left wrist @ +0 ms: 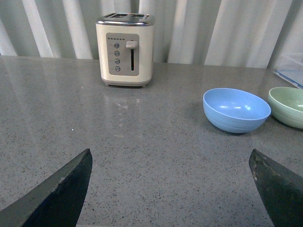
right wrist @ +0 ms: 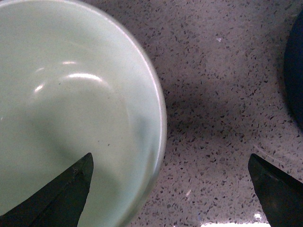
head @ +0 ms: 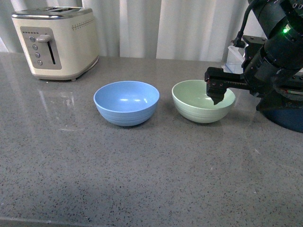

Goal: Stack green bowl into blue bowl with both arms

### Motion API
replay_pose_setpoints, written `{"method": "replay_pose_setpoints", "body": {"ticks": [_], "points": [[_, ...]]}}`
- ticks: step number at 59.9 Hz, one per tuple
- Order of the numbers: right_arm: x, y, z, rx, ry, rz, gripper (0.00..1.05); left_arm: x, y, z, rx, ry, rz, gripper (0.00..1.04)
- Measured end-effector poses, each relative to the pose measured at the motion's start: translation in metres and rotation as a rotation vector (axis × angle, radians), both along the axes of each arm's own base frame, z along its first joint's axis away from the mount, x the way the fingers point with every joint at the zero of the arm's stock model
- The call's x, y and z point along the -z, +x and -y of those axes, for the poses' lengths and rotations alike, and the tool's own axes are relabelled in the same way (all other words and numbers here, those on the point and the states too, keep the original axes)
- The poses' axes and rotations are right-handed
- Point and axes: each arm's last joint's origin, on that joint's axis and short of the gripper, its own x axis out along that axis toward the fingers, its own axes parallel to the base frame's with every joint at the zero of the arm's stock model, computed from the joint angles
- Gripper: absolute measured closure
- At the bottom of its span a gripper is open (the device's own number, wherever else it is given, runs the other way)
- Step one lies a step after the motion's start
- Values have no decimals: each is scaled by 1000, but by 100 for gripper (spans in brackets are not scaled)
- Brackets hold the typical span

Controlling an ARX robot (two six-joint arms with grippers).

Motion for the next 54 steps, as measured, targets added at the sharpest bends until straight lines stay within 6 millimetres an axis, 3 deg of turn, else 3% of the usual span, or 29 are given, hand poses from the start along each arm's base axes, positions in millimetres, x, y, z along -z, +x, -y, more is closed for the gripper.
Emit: {"method": "replay_pose_setpoints", "body": {"ticks": [4,8,18,37,42,54], "points": [[2,4,1,13,-3,3,11,0,0,0,0,0,0,7],[3,6,2,19,-5,3,19,0,0,0,0,0,0,7],[10,12,1,27,-1,-1,51,0,0,0,0,0,0,7],[13,18,0,36,3,3,97,0,0,0,0,0,0,7],[9,19,-1,38,12,23,104,0,0,0,0,0,0,7],[-3,13,-4,28,-11,90,104,0,0,0,0,0,0,7]]}}
